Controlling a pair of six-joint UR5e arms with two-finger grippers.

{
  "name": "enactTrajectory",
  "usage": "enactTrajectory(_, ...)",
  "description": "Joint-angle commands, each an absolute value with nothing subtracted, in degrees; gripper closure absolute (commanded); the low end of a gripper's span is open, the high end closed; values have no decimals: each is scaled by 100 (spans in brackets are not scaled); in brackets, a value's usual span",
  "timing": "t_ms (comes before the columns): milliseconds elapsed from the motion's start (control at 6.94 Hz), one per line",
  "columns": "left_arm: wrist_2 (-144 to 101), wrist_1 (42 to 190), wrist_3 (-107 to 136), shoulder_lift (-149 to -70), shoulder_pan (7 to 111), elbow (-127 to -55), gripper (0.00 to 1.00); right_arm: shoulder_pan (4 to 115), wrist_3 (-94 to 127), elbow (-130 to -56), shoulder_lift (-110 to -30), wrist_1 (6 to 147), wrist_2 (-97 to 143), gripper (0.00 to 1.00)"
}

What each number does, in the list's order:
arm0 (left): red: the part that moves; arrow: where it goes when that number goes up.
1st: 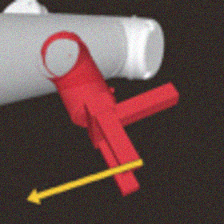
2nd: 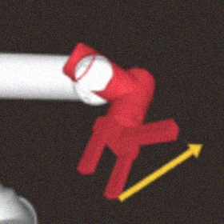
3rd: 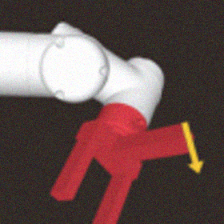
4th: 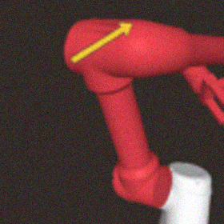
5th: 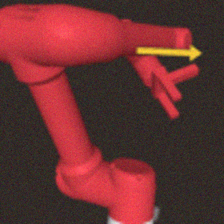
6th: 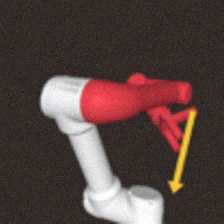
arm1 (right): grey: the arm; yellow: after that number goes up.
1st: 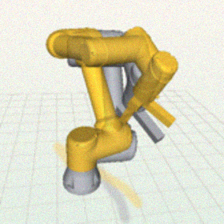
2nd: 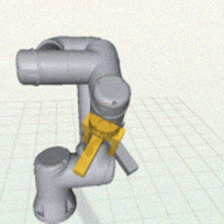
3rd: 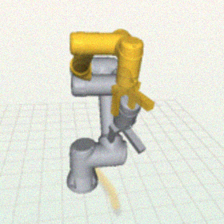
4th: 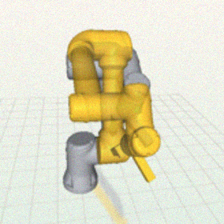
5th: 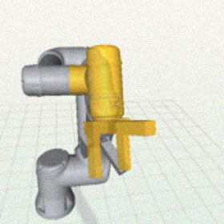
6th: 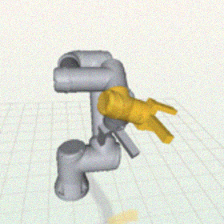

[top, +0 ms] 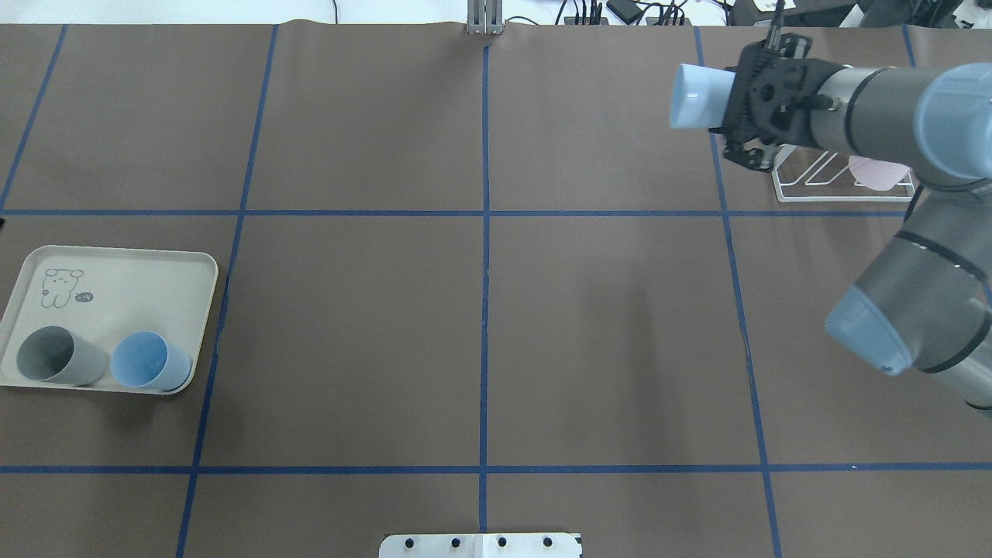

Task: Transfer IKEA cup to right arm and place on rack

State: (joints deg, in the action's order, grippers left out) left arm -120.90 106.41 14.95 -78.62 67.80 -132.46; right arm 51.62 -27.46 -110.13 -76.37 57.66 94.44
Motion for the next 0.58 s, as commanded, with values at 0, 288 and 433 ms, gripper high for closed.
enactTrajectory(0,-13083,10644,-336,-7647,8072,-12642,0,5973,-5236,-11066,-8250,5959,9343,100)
enactTrajectory(288,-13157,10644,-501,-7471,8226,-12656,0,6074,-7155,-11039,-8630,6063,7928,100)
enactTrajectory(433,-13175,10644,-492,-7471,8227,-12648,0,5995,-7328,-11056,-8648,6421,7536,100)
